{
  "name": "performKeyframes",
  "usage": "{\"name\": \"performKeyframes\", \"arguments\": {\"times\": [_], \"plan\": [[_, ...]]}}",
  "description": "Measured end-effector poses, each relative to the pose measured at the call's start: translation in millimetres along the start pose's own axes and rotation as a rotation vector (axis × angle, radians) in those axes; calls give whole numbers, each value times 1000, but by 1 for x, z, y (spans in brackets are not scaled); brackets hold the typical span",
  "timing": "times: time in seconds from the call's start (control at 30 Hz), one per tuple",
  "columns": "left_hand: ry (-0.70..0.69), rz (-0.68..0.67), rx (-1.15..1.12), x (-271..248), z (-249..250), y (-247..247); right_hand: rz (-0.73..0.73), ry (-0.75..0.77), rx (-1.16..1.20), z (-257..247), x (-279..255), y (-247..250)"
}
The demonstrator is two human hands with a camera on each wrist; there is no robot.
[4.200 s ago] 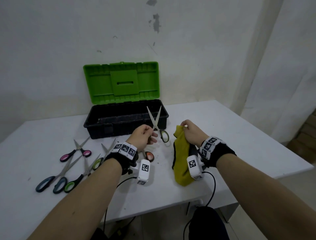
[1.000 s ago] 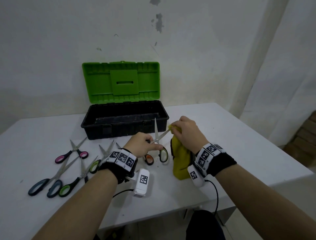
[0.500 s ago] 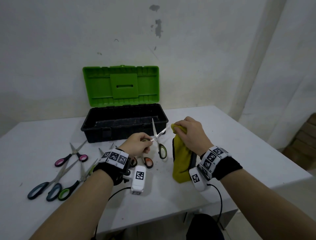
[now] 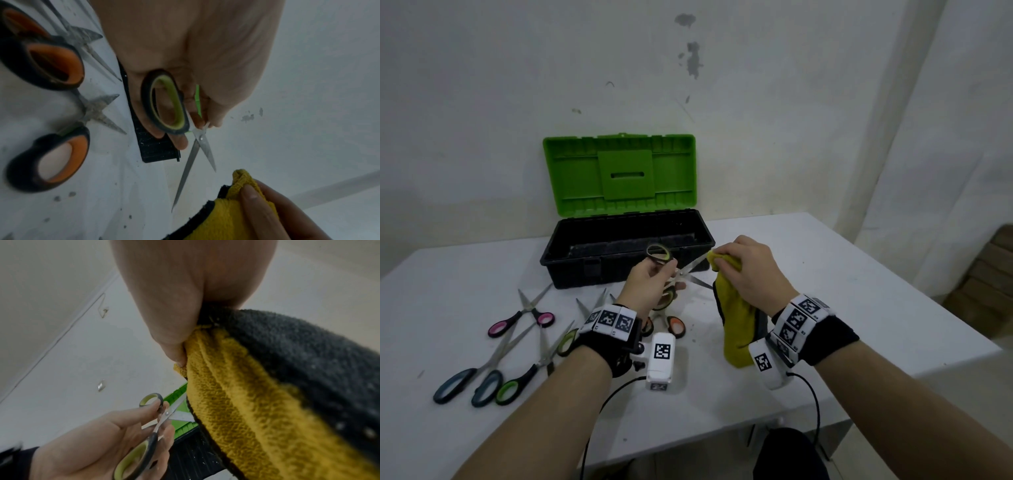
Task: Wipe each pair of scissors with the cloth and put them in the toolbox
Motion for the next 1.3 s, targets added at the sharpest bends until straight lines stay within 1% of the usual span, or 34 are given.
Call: {"name": "performKeyframes", "arguments": {"times": [0.07,0.17,0.3,0.37,0.47,0.57,0.67,0.73,0.87,0.9,0.93,0.97,1.03,1.07,1.1,1.23,1.27,1.3], "plan": [[16,-2,-12,-1,-1,-1,-12,-2,-3,0,0,0],[-3,19,-24,-2,-3,-3,-48,-2,-6,-3,0,-2],[-70,-32,-34,-8,-1,-7,-75,30,3,-12,-3,-6],[-99,-24,-18,-10,2,-8,-76,50,5,-17,-4,-7],[-103,-6,-2,-8,2,-9,-57,90,2,-22,-4,-11],[-125,-22,16,-10,2,-13,-63,123,-53,-26,-2,-19],[-147,-42,29,-16,4,-18,-99,120,-107,-27,0,-26],[-156,-22,24,-18,4,-20,-84,88,-117,-26,0,-27],[-183,40,43,-16,2,-17,31,-91,-110,-13,9,-13],[-184,47,42,-15,1,-17,61,-96,-96,-12,9,-9],[-182,49,32,-14,0,-18,68,-64,-74,-12,8,-9],[-179,48,20,-14,0,-19,46,-1,-62,-16,6,-11],[-168,37,7,-14,1,-21,-64,122,-82,-24,-1,-22],[-162,32,6,-14,0,-22,-100,148,-99,-25,-4,-27],[-156,33,4,-14,0,-23,-106,147,-110,-23,-3,-28],[-123,70,-16,-16,-2,-23,33,0,-90,-9,10,-11],[-114,76,-29,-16,-2,-23,47,-1,-78,-8,10,-7],[-107,80,-44,-16,-1,-23,42,33,-75,-10,10,-5]]}}
Point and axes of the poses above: each hand's wrist, its own x-axis towards the middle knuckle, its own y-axis out of the back of the hand, z = x × y, the point moved 2 cm from there along x, towards the middle knuckle, and after that the axes turned 1 degree about x, right-handed, at the moved point
